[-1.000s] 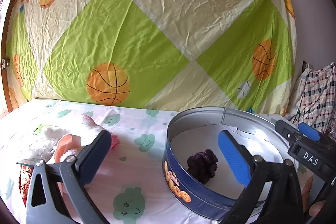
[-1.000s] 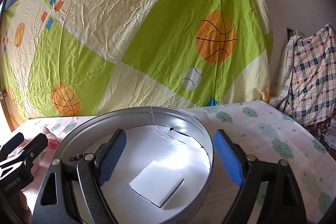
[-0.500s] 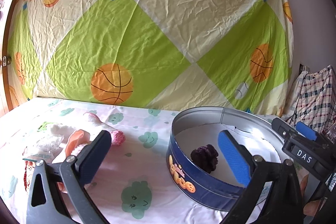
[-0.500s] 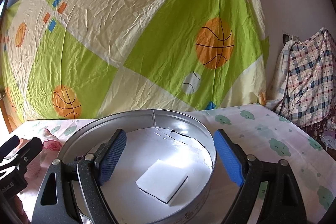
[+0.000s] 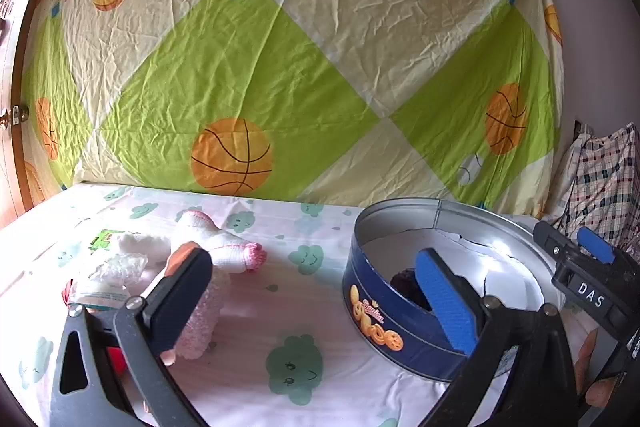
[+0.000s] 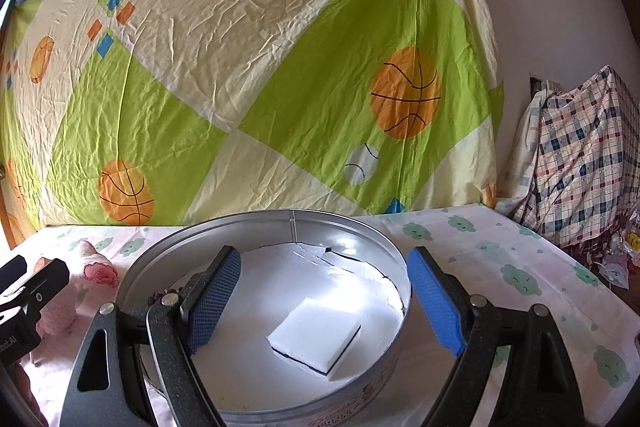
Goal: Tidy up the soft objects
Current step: 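Lower the purple scrunchie into the tin and open the left tool, then grasp the pink fluffy puff with the right tool while the left tool grasps the pale pink cloth, then carry the puff and cloth over the tin and release both into it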
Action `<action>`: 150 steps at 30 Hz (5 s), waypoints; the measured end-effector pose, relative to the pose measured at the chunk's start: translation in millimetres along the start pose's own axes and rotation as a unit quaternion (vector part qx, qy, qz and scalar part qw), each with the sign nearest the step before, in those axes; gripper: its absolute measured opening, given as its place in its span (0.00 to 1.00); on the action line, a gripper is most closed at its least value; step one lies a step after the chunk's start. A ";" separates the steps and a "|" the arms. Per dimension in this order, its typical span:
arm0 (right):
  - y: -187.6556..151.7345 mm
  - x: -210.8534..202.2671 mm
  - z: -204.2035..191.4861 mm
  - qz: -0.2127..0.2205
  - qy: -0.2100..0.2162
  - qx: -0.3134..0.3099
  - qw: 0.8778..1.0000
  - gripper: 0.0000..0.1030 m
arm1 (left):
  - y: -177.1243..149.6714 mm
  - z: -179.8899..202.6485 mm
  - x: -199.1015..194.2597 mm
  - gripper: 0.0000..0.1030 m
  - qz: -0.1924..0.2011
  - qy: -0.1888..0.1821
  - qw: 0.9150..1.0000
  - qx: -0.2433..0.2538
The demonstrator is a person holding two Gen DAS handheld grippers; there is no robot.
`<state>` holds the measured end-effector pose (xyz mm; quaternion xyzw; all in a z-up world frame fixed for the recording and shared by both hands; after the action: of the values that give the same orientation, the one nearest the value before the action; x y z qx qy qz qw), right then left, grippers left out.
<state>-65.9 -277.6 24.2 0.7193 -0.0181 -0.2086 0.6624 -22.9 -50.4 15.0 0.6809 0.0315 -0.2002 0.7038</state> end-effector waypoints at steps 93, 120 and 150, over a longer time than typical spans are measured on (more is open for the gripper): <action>-12.3 -15.1 -160.4 -0.074 0.210 -0.024 0.975 0.19 | -16.4 -100.7 87.3 0.52 -0.233 -0.023 0.972 0.024; 0.2 -27.7 -145.3 -0.046 0.235 0.014 0.971 0.19 | -3.0 -122.3 33.5 0.13 -0.094 -0.049 0.991 -0.077; 25.7 -25.5 -63.7 0.002 0.210 0.057 0.976 0.19 | 48.4 -14.3 -1.1 0.13 0.000 -0.135 0.989 -0.068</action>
<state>-62.1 -212.8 58.1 0.7837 0.1087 -0.0501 0.6095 -4.9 -36.6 60.1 0.5980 -0.0498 -0.2875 0.7465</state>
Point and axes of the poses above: each gripper's, at about its wrist camera, not at the fingertips, and x roughly the way its jaws point, z to its right, y to its top, the point moved 1 cm from there along x, roughly the way its jaws point, and after that the axes turned 1 degree about x, right-handed, at the moved point
